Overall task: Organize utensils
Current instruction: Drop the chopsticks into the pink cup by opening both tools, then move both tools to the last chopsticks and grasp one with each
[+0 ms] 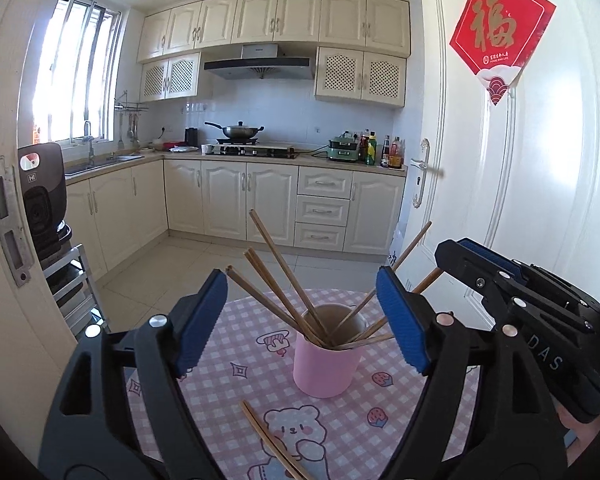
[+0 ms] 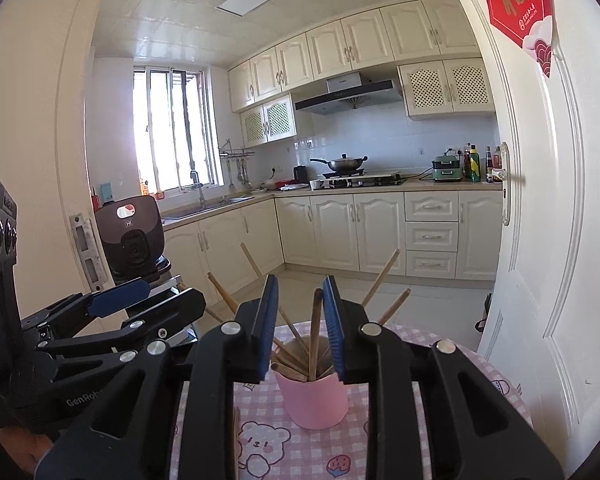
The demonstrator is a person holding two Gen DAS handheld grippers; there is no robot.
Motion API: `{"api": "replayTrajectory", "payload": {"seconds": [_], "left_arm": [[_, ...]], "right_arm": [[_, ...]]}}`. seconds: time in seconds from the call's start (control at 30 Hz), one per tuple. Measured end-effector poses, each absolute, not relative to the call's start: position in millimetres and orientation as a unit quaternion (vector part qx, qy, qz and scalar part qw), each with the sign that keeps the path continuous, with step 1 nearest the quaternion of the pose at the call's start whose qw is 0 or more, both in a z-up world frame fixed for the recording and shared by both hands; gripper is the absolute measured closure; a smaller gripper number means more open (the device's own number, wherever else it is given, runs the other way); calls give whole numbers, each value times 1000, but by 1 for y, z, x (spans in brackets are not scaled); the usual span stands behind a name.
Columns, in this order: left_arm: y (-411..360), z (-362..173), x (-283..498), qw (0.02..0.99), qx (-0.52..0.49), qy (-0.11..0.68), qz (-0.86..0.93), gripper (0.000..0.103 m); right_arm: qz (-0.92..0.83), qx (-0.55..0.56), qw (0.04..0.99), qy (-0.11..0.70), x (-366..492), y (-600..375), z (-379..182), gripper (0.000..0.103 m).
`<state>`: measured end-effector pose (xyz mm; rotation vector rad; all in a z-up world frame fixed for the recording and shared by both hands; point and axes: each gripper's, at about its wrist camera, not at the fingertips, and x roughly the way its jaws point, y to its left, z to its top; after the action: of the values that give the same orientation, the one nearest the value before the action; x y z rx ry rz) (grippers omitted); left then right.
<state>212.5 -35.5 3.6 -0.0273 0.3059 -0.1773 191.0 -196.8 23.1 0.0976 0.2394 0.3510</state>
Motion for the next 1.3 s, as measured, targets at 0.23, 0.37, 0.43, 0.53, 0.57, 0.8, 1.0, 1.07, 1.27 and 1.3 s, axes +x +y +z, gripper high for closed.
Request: {"api": "replayTrajectory", "payload": {"seconds": [0.23,0.37,0.43,0.53,0.57,0.8,1.0,1.07,1.27,1.3], "left_arm": [[-24,18,182,990,-19,124,-68,14],[-18,26,161,992,-15,107,-60,12],[-16,30,150,994,-11,96,-53,11],[-11,35,132,996,-10,81,-46,9],[-8,36,126,996,-11,78,-45,9],[4,33,93,997,-14,64,-27,8],[9,21,71,998,-23,55,-8,7],[9,16,70,998,-18,57,1,7],[15,-7,75,995,-21,94,3,7],[17,-12,79,994,-25,107,2,7]], "right_arm": [[174,53,978,104,160,-194,34,64],[179,54,978,94,142,-190,40,59],[179,51,979,86,131,-187,43,57],[180,44,980,76,115,-181,46,54],[181,42,980,73,111,-180,46,53],[184,25,980,66,88,-168,43,50],[182,17,981,70,79,-164,34,47],[181,13,981,74,77,-161,26,46],[176,-3,979,104,85,-157,3,45],[174,-7,979,111,87,-156,-2,45]]}}
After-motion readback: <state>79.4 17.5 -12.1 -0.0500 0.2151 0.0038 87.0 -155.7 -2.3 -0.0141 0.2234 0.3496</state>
